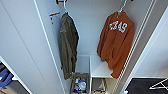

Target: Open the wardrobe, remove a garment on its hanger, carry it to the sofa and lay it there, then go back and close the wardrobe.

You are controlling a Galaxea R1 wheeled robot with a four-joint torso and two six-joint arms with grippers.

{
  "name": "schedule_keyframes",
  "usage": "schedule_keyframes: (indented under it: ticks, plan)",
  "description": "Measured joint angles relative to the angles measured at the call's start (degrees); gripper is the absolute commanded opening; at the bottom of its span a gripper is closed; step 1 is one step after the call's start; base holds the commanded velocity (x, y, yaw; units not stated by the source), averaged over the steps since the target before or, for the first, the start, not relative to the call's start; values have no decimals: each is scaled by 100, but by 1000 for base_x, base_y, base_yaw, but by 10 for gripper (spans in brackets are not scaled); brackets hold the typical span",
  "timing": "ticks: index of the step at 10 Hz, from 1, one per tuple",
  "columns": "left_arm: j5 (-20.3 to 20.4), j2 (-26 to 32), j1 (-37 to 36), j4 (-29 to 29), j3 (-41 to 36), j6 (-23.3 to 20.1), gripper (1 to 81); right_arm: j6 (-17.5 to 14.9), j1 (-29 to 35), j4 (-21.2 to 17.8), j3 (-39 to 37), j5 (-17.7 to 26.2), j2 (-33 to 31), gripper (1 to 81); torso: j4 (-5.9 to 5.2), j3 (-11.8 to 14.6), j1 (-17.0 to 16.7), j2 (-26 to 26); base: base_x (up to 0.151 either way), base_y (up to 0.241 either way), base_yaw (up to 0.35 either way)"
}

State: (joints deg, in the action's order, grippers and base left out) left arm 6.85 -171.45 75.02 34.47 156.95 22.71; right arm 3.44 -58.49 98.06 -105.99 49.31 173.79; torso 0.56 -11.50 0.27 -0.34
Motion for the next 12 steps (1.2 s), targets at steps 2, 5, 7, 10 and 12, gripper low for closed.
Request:
schedule_keyframes:
  ticks: [2, 5, 7, 10, 12]
  plan:
    - [1, 24, 0, -2, 0, 2, 811, 59, 94, -7, -589, 20, 177, 811, 0, 0, 2, 0, 0, 0, 0]
    - [9, 20, 0, -2, 0, 2, 811, 599, 372, -54, -1629, -41, 438, 811, 0, 0, 2, 0, 0, 0, 0]
    - [26, -2, 2, -2, 0, 2, 811, 1154, 549, -99, -2342, -133, 577, 811, 0, 0, 2, 0, 0, 0, 0]
    - [43, -2, 41, -2, 2, 2, 811, 1779, 1001, -512, -3213, -188, 722, 811, 0, 0, 2, 0, 0, 0, 0]
    - [48, -2, 78, -2, 0, 2, 811, 2037, 1200, -1044, -3729, -266, 695, 811, 0, 0, 2, 0, 0, 0, 0]
